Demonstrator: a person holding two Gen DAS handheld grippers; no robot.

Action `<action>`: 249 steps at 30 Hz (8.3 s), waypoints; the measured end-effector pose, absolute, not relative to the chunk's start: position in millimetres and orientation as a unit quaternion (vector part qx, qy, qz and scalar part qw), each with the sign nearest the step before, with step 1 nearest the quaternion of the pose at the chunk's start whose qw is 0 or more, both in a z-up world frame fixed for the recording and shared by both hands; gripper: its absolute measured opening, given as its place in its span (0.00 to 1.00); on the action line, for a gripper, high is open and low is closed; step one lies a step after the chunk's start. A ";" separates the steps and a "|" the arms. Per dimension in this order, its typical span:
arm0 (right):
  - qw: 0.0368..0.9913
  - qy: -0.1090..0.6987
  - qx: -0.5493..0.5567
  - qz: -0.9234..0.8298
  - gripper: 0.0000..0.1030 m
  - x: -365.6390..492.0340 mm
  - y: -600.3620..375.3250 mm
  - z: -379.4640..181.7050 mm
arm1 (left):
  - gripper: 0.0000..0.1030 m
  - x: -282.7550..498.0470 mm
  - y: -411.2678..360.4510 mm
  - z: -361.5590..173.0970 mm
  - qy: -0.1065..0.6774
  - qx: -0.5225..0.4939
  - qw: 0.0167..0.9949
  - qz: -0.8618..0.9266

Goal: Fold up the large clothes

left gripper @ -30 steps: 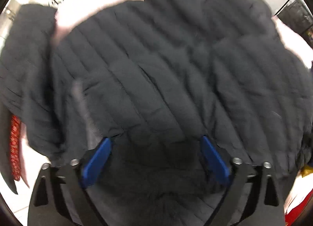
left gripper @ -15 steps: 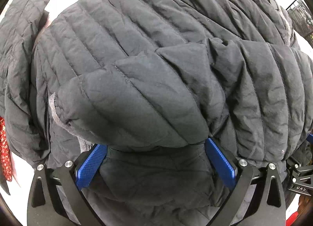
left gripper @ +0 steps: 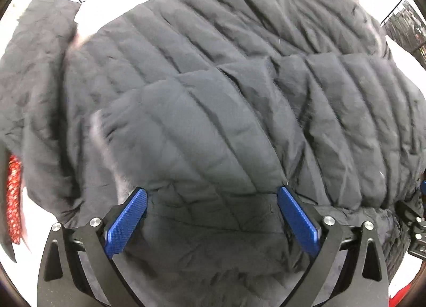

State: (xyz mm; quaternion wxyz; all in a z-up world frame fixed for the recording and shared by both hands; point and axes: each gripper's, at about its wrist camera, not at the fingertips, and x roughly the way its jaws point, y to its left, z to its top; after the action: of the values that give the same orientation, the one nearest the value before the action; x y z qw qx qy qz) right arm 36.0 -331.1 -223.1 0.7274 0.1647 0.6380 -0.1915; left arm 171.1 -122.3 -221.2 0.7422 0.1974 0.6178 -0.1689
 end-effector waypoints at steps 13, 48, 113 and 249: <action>0.773 0.582 0.164 -0.194 0.95 -5.4 -292.3 -166.6 | 0.94 236.7 -76.8 -143.9 0.433 0.354 0.828 -0.033; 0.801 0.560 0.152 -0.148 0.65 13.9 -240.2 -120.0 | 0.04 237.5 80.8 -1.8 0.443 0.036 0.883 -0.154; 0.813 0.531 0.182 -0.155 0.61 51.7 -304.3 -102.1 | 0.94 172.4 -26.9 -109.3 0.534 0.131 0.808 -0.211; 0.773 0.438 0.434 -0.149 0.11 -27.0 -439.2 -121.3 | 0.14 285.4 4.0 -129.5 0.616 -0.038 0.748 -0.244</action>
State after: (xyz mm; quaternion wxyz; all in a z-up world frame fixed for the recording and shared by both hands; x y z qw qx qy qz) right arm -27.0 -439.2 -121.3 0.7728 0.4343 0.4383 -0.1487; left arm 285.4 4.0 -129.5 0.7483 -0.0380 0.6158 -0.2437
